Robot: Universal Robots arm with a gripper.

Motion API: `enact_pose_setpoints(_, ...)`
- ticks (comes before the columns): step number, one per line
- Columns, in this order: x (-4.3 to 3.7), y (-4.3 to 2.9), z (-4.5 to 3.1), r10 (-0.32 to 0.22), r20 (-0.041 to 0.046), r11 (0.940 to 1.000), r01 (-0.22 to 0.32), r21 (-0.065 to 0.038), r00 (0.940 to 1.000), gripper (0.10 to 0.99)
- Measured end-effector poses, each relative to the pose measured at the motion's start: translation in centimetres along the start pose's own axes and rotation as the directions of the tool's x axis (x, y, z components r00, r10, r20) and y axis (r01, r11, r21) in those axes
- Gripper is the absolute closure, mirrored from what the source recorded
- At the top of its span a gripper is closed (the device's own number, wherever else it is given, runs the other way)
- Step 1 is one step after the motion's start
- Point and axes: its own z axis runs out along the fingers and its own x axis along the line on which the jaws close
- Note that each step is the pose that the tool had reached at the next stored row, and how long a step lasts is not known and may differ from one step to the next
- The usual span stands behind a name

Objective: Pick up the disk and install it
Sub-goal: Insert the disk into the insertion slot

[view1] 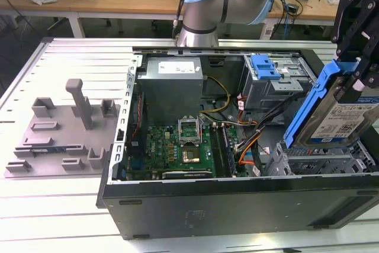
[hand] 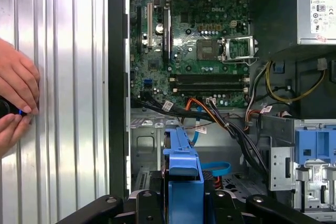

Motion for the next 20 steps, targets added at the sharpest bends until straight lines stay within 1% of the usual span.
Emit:
enact_pose_setpoints(17, 0.11, -0.10, 0.81, 0.000, 0.0001, 1.0000, 0.000, 0.000, 1.0000, 0.722)
enact_pose_setpoints(20, 0.12, -0.13, 1.06, 0.000, 0.0001, 1.0000, 0.000, 0.000, 1.0000, 0.722)
